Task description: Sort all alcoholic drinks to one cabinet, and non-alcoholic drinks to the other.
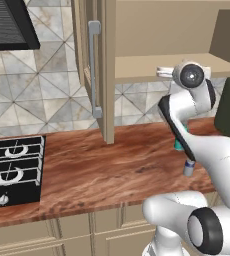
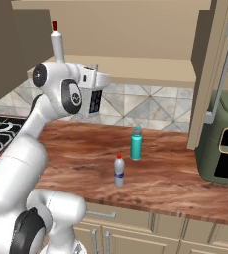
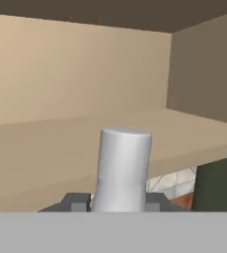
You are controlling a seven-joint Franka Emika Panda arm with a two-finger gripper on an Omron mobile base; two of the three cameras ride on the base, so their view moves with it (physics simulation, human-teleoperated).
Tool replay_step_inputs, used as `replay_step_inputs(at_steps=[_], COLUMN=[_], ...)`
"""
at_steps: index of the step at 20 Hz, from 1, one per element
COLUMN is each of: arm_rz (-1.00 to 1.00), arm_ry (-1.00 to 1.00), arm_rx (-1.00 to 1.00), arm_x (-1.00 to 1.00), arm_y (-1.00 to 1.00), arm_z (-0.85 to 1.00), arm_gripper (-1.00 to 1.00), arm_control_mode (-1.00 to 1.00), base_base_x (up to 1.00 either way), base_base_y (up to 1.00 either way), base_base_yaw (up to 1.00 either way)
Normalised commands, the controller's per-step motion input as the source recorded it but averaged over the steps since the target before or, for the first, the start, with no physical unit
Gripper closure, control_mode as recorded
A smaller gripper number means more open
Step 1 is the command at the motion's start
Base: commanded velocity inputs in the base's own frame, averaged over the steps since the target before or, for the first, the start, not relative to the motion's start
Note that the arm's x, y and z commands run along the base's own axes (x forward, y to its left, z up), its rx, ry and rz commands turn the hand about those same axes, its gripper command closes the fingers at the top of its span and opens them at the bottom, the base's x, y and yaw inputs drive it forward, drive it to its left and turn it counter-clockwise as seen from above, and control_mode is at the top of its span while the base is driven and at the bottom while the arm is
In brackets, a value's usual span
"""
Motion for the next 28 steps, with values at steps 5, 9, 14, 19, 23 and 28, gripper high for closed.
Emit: replay_step_inputs(at_steps=[5, 9, 14, 19, 23, 28], arm_rz=[0.24, 0.13, 0.08, 0.05, 0.04, 0.00], arm_ry=[-0.25, -0.04, 0.00, 0.00, -0.06, -0.15], arm_rx=[0.05, 0.00, 0.00, 0.00, 0.00, -0.01], arm_x=[0.00, 0.00, 0.00, 0.00, 0.04, 0.20], arm_y=[0.01, 0.16, 0.30, 0.38, 0.33, 0.22], arm_z=[0.56, 0.67, 0.59, 0.56, 0.31, 0.04], arm_gripper=[1.00, 1.00, 1.00, 1.00, 1.00, 1.00], arm_control_mode=[-1.00, -1.00, -1.00, -1.00, -1.00, -1.00], base_base_x=[0.00, 0.00, 0.00, 0.00, 0.00, 0.00], base_base_y=[0.00, 0.00, 0.00, 0.00, 0.00, 0.00], base_base_yaw=[0.00, 0.00, 0.00, 0.00, 0.00, 0.00])
